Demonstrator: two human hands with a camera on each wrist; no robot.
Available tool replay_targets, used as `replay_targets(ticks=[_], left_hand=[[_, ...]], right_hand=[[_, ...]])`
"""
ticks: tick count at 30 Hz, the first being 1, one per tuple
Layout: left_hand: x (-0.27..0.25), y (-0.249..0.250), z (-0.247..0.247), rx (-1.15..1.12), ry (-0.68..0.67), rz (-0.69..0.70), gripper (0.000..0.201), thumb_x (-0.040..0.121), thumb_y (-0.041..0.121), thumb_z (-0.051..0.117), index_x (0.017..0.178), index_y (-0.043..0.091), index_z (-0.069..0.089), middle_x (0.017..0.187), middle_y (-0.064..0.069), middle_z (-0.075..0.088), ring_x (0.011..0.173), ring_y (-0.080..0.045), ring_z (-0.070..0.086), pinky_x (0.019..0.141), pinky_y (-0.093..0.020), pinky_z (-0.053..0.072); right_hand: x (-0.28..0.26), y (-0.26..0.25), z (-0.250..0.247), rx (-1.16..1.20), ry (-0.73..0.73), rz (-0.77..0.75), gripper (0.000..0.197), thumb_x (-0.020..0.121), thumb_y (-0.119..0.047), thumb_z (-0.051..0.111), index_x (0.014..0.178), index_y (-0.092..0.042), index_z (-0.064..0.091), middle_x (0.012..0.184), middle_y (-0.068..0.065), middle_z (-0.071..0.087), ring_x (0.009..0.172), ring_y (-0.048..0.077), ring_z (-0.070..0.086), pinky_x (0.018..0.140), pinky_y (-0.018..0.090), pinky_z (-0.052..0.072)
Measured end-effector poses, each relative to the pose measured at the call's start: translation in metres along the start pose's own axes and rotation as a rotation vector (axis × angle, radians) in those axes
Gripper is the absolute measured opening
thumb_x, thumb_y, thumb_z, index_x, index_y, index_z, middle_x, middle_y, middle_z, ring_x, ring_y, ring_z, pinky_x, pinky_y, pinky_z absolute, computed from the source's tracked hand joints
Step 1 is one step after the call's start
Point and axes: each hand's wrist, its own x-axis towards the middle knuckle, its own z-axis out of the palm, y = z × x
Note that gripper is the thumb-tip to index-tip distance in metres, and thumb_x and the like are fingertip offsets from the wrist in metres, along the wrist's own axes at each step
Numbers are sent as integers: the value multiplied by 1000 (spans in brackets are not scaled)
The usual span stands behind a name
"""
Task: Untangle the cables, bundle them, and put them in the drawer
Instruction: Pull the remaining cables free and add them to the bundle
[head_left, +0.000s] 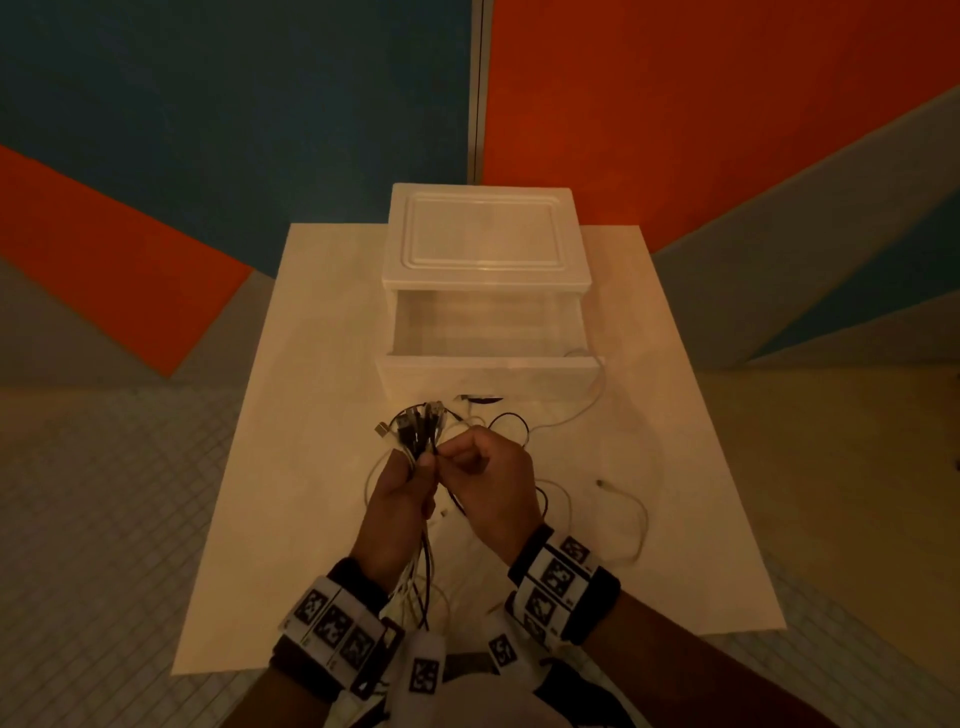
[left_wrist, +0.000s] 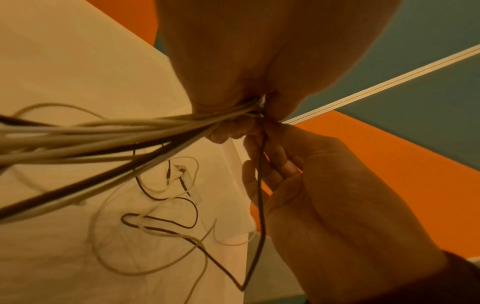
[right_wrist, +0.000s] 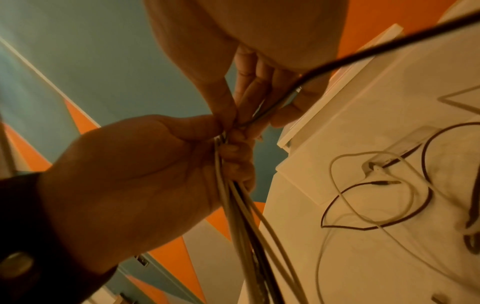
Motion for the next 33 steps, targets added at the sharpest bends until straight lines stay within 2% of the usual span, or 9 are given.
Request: replay_targets(ticks=[5, 9, 12, 16, 19, 22, 24, 29, 33], left_hand=[[0, 2, -2, -18, -2, -35, 16, 99, 22, 51, 92, 9, 46, 70, -3, 37, 63, -15, 34, 58, -31, 31], [-4, 8, -2, -8, -39, 45, 16, 101, 16, 45, 111, 11, 57, 88, -11, 64, 76, -23, 61, 68, -36, 49], [-8, 8, -1, 18, -63, 119, 18, 103, 9, 41, 110, 8, 57, 77, -13, 60, 66, -19, 60, 63, -41, 49], [-2, 10, -14, -97, 55, 96, 15, 102, 8, 39, 96, 3, 51, 73, -9, 56, 65, -20, 61, 75, -46, 53], [4, 20, -33, -202, 128, 81, 22, 101, 5, 38, 83, 13, 46, 62, 1, 42, 47, -11, 41, 50, -29, 50], [9, 28, -55, -210, 166, 112, 29, 100, 2, 38, 77, 20, 43, 58, 7, 36, 45, -6, 28, 40, -21, 25], [11, 31, -64, -215, 172, 129, 31, 99, 1, 36, 76, 20, 41, 55, 10, 35, 44, -5, 26, 41, -23, 20], [6, 33, -59, -160, 152, 116, 29, 99, 1, 38, 77, 19, 43, 59, 4, 34, 45, -7, 25, 41, -22, 20], [-3, 30, -39, -58, 35, 155, 15, 102, 9, 39, 99, 10, 53, 76, -14, 56, 43, -7, 28, 38, -20, 25]], right_hand=[[-1, 0, 2, 27, -34, -64, 5, 80, -3, 72, 79, -8, 70, 65, -4, 67, 59, 2, 64, 58, 13, 49], [-7, -1, 1, 55, -120, -73, 8, 88, -5, 65, 84, -12, 63, 79, 6, 66, 61, 22, 68, 54, 38, 57], [-12, 3, -2, 41, -217, -66, 7, 94, -15, 59, 99, -12, 55, 86, 4, 63, 57, 12, 64, 50, 28, 52], [-13, 40, -28, -390, -510, -141, 19, 101, -30, 43, 111, -18, 54, 78, -7, 58, 65, 4, 53, 61, 18, 41], [-14, 86, -67, -766, -657, -208, 21, 99, -11, 41, 103, -13, 61, 95, 3, 65, 84, 18, 58, 76, 27, 41], [2, 118, -107, -830, -535, -102, 24, 91, 1, 42, 89, -16, 59, 87, 0, 58, 80, 17, 52, 75, 25, 35], [17, 128, -128, -870, -425, -2, 26, 90, 1, 42, 85, -24, 51, 86, -2, 53, 81, 16, 49, 76, 27, 36], [36, 123, -129, -705, -281, -57, 22, 97, -16, 43, 87, -15, 63, 87, 6, 61, 83, 22, 56, 84, 44, 47], [30, 53, -97, -558, -287, -184, 42, 97, -46, 37, 85, -16, 64, 72, -10, 60, 69, 13, 57, 70, 35, 48]])
